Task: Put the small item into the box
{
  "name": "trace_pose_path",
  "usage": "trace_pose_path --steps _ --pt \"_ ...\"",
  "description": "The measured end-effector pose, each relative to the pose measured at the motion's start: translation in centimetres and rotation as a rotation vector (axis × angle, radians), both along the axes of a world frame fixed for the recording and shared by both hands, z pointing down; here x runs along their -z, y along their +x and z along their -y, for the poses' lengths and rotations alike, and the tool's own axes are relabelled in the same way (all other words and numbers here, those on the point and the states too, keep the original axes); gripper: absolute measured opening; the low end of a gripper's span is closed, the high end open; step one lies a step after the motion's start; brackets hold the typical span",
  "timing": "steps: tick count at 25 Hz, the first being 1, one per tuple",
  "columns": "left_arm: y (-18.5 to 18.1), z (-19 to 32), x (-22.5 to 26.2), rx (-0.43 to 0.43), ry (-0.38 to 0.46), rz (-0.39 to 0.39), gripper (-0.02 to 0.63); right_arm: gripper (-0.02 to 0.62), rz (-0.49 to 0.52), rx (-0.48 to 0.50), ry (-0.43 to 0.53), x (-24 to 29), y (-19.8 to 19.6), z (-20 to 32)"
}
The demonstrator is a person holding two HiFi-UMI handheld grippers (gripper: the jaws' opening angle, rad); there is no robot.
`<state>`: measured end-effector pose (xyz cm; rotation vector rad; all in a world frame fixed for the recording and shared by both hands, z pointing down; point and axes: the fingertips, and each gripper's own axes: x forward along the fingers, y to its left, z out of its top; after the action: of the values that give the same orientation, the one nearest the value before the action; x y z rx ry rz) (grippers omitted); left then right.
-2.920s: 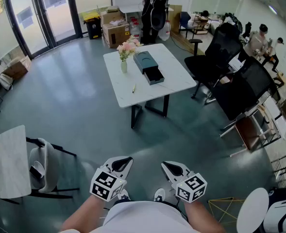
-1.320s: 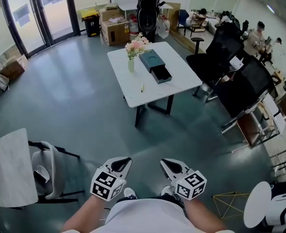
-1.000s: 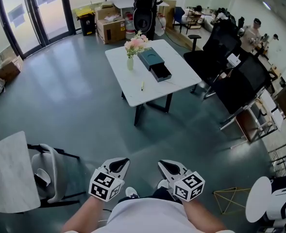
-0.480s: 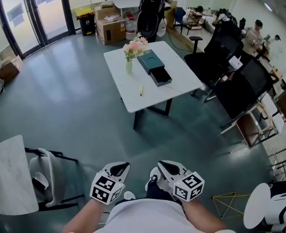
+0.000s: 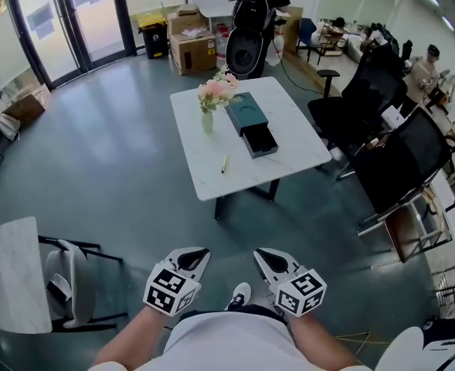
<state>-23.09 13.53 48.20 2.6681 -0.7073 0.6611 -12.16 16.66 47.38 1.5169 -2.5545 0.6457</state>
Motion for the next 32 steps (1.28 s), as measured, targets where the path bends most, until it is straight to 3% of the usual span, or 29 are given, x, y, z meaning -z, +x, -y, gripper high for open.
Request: trace_pose_path --steps 10,17,24,32 --pt "10.4 3.3 -1.0 -0.038 0.005 0.038 0.017 0.015 0.003 -0.012 -0.029 -1.7 9.1 1.4" --pt "14.0 5.3 -1.4 -0.056 0.005 0.049 0.017 0.015 0.009 -0.037 -0.039 -2.1 11.8 1.4" --pt "17.5 8.5 -2.7 -0.107 -0.012 0.041 0.017 0.015 -0.009 -0.136 -0.059 -2.9 16.9 3.4" --pt "21.1 16.4 -4.3 -0.095 -0.026 0.054 0.017 0.015 -0.021 -0.171 -0.083 -3.5 21.3 9.1"
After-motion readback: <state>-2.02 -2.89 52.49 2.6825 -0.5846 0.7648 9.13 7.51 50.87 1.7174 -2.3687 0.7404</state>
